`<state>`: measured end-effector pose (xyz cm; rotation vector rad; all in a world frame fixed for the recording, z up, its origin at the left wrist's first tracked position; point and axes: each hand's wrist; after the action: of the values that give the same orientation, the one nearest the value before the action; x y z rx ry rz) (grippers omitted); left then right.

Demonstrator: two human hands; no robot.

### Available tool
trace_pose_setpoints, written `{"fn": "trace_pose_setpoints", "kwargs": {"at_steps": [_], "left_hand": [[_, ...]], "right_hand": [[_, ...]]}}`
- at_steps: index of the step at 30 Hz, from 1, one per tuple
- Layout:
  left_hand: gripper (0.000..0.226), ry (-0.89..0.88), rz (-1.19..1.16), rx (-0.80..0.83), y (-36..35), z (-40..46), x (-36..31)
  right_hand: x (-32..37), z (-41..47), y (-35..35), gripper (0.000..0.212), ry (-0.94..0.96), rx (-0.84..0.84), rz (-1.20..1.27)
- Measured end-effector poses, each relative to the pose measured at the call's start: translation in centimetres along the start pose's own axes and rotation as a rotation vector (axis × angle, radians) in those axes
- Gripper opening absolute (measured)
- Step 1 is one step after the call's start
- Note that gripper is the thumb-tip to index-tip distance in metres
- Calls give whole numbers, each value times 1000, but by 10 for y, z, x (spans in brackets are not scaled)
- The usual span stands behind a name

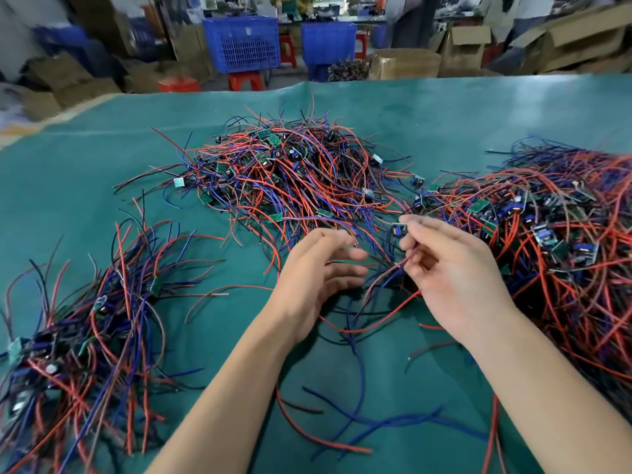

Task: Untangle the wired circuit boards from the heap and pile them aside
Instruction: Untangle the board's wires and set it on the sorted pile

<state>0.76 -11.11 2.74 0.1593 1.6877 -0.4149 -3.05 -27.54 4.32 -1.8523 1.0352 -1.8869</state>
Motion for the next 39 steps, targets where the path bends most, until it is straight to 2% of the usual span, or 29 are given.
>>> {"fn": "trace_pose_setpoints", "kwargs": {"at_steps": [3,6,8,11,16,18,22,24,26,29,33,34,36,39], "left_hand": [[12,2,34,15,1,0,1],[26,-57,174,164,-1,-4,2],[22,-94,238,214,-1,-6,3],[14,-150,318,205,1,-7,4],[22,-123,344,164,0,-5,5],[24,-124,337,175,2,-4,7],[27,-146,389,191,2,-4,7],[27,-158,416,225,2,-5,6],[25,-154,430,273,2,-6,5],[28,-145,448,311,0,-6,3],[33,-147,439,267,-2,-7,2],[34,-149,438,262,-2,-6,3],[32,-161,445,264,-2,-6,3],[28,-177,460,285,-3,-7,3]], "right_hand": [[4,1,1,12,-119,41,109],[1,0,0,19,-158,29,-45],[-4,-2,0,18,-180,62,-149],[-8,-4,-1,19,-205,115,-154],[-5,-3,1,28,-187,157,-58],[-6,-3,3,26,-108,173,-147],[-9,-4,7,21,221,214,-519],[-13,-2,7,14,270,174,-532],[-15,0,9,3,229,114,-471],[-14,3,13,10,224,64,-508],[-14,2,14,20,645,42,-947],[-13,2,13,21,712,19,-989],[-10,5,17,20,759,-49,-960],[-2,14,27,31,736,-167,-863]]}}
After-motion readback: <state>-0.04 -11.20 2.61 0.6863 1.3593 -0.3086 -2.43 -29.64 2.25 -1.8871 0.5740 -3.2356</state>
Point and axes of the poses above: each hand's wrist, its own z-axis towards the middle knuckle, its own y-axis out of the back of the hand, x = y × z, and after that the axes turned 12 degrees about z, right-handed
